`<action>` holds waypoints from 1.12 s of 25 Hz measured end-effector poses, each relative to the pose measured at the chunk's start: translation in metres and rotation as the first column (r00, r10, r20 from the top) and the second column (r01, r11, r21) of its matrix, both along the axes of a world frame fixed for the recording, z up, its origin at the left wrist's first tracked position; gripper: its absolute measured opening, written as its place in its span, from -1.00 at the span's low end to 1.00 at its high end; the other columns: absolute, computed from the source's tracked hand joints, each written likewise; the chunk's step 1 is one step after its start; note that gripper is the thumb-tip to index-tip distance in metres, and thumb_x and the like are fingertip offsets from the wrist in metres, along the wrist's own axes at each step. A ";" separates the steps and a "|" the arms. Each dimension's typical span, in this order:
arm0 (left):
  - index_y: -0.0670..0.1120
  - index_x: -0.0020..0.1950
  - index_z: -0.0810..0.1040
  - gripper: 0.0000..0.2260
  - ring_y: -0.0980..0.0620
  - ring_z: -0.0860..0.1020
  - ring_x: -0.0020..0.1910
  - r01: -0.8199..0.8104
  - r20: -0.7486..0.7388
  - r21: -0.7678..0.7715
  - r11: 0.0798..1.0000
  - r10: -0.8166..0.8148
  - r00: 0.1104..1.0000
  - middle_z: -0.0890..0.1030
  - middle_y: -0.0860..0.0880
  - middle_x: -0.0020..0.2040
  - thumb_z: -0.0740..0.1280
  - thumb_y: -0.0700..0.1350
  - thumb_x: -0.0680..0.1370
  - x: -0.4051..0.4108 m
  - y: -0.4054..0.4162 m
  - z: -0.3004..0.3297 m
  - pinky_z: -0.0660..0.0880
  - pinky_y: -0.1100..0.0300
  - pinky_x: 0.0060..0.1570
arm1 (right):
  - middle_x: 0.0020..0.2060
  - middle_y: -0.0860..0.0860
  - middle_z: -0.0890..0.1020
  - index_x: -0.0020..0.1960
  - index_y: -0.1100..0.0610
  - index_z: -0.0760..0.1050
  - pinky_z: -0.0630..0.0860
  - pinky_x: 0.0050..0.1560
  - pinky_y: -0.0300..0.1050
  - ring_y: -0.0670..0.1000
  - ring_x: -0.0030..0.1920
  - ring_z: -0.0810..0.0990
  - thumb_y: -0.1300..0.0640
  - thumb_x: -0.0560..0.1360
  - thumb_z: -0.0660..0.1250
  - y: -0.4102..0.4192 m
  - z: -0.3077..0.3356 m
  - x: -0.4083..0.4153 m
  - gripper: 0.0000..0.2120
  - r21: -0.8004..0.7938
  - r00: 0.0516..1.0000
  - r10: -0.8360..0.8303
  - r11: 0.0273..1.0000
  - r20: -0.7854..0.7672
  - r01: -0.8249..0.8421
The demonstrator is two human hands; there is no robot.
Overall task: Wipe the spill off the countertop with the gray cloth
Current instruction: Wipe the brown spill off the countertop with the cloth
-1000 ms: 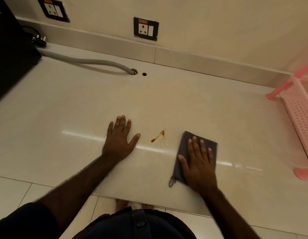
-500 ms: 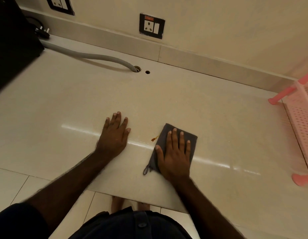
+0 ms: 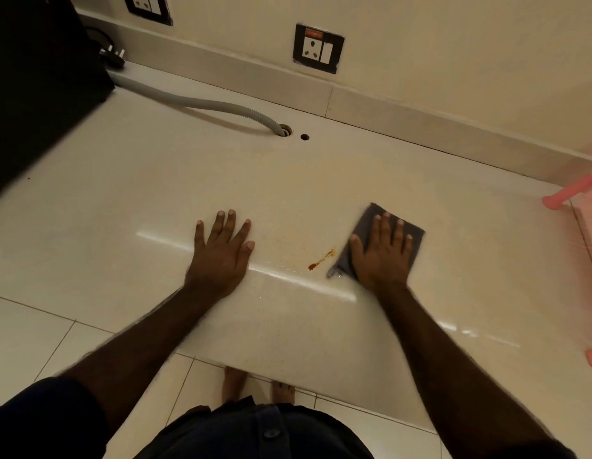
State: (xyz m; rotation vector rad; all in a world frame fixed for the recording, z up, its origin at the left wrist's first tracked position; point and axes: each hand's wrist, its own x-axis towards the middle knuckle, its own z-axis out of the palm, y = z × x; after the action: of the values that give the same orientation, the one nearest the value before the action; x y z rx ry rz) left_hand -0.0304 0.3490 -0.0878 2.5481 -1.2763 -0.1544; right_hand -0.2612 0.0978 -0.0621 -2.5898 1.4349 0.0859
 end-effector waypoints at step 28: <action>0.08 0.70 0.05 -0.36 -0.04 -0.15 0.69 0.007 0.003 0.014 1.000 -0.007 1.000 -0.02 -0.04 0.72 -0.26 0.29 0.66 0.001 -0.001 0.002 -0.22 -0.24 0.62 | 0.76 0.03 0.00 0.75 0.04 -0.04 -0.16 0.72 0.23 0.12 0.75 -0.13 -0.41 0.67 -0.08 0.078 0.001 0.041 -0.19 -0.031 0.962 0.268 0.963 0.054 -0.266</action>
State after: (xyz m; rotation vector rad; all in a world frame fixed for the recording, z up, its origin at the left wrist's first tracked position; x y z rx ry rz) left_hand -0.0296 0.3482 -0.0858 2.5571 -1.2896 -0.1610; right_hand -0.2199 0.1762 -0.0607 -2.7655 1.0661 0.0290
